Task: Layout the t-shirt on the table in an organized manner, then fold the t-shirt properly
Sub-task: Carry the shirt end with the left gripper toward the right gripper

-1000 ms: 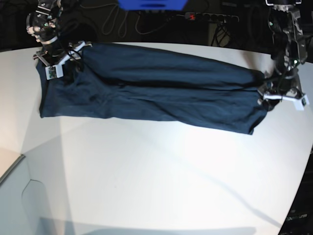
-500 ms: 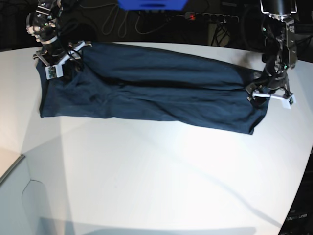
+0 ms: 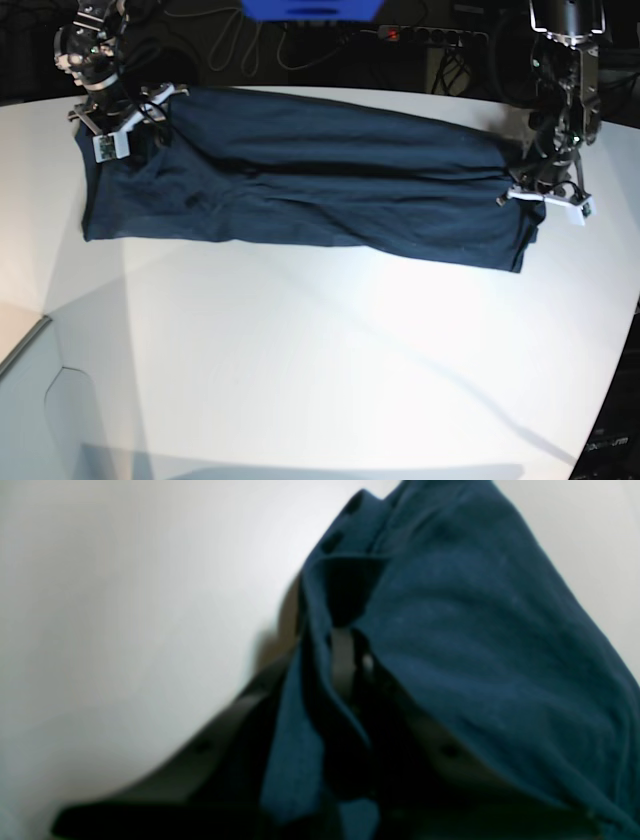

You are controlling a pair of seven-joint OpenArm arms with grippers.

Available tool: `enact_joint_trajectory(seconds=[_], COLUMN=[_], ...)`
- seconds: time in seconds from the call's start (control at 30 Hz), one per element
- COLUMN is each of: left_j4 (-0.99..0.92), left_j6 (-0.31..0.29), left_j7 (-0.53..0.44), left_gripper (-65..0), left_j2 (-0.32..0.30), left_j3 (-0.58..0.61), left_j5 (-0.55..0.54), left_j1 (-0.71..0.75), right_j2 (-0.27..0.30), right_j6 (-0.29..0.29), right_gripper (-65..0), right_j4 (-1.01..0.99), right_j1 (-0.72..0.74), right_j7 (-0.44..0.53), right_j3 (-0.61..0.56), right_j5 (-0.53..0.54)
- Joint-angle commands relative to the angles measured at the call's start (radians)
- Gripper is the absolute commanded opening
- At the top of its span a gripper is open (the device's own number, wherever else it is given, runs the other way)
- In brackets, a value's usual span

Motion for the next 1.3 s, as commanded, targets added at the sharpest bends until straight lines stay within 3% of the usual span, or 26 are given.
enact_joint_trajectory(seconds=[0.0,0.13,0.43,0.53,0.67,0.87,1.03,1.27], left_j4=[0.023,0.15,0.391,0.415,0.428,0.395,0.345,0.279], left_j6=[-0.01,-0.094,-0.096,-0.096,-0.096,-0.102,-0.102,-0.097], left_j7=[0.012,0.016,0.008,0.008,0.007,0.007,0.007,0.005], left_gripper=[-65.0,-64.7,-64.7,-64.7,-64.7,-64.7,-64.7,-64.8], left_j2=[-0.011,-0.003,0.029,0.06,0.126,0.204,0.233,0.237], left_j3=[0.0,0.001,0.181,0.273,0.417,0.552,0.647,0.72], left_j5=[-0.003,0.0,0.005,0.077,0.262,0.417,0.482,0.48], left_j1=[-0.003,0.02,0.101,0.112,0.112,0.103,0.063,0.009], right_j2=[0.008,0.008,0.008,0.008,0.008,0.008,0.008,0.008], right_j6=[0.017,0.017,0.017,0.017,0.017,0.017,0.017,0.017], right_gripper=[-29.9,-29.9,-29.9,-29.9,-29.9,-29.9,-29.9,-29.9], right_j4=[0.015,0.012,-0.004,-0.004,-0.004,-0.004,-0.004,-0.004], right_j1=[0.013,0.022,0.068,0.071,0.071,0.071,0.071,0.066], right_j7=[0.02,0.019,0.019,0.019,0.019,0.019,0.019,0.019], right_j3=[0.002,0.002,0.005,0.004,0.004,0.004,0.004,0.004], right_j5=[0.011,0.011,0.011,0.011,0.011,0.011,0.011,0.011])
